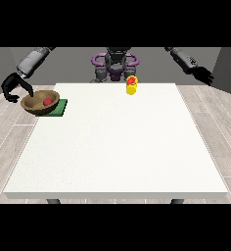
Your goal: Pick the cup and pour the ball into the bowl, then pick the bowl and place it on the pad
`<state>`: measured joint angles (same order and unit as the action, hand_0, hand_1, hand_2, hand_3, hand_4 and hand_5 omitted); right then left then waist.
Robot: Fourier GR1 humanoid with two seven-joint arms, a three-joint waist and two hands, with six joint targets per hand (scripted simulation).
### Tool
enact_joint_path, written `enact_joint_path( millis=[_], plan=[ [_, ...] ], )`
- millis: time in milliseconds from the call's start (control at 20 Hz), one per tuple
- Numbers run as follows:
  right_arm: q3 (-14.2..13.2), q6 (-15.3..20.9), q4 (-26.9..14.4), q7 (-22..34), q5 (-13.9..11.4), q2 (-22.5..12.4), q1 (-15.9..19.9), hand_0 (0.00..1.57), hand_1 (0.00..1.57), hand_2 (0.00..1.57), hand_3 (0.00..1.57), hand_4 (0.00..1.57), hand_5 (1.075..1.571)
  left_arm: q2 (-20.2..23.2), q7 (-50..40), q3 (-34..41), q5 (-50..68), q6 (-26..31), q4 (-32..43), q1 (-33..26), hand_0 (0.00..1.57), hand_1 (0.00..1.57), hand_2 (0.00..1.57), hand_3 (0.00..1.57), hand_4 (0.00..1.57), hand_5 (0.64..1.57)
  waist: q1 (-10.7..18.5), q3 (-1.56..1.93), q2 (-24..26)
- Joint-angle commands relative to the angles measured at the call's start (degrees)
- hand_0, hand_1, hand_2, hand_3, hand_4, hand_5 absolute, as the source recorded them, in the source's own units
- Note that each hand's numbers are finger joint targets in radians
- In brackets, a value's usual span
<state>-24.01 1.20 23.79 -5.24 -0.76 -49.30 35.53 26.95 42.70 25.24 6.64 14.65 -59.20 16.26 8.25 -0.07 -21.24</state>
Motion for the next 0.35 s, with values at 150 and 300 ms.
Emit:
enact_joint_path(
  millis=[150,300],
  plan=[
    [-2.68,-4.97,-3.08,-1.39,2.7,-2.39,2.55,0.0,0.0,0.44,0.0,0.0,1.295,-0.14,-2.75,0.18,2.25,1.82,-4.65,-3.23,0.0,0.0,0.0,0.0,0.88,1.213,-0.45,0.18,0.46],
    [-1.45,-8.47,1.79,-2.03,4.63,4.94,3.57,0.0,0.0,0.1,0.37,0.5,1.371,-1.19,-1.58,-1.22,-0.83,0.63,2.6,-3.65,0.0,0.0,0.0,0.0,0.88,1.213,-1.13,0.03,7.98]
  ],
)
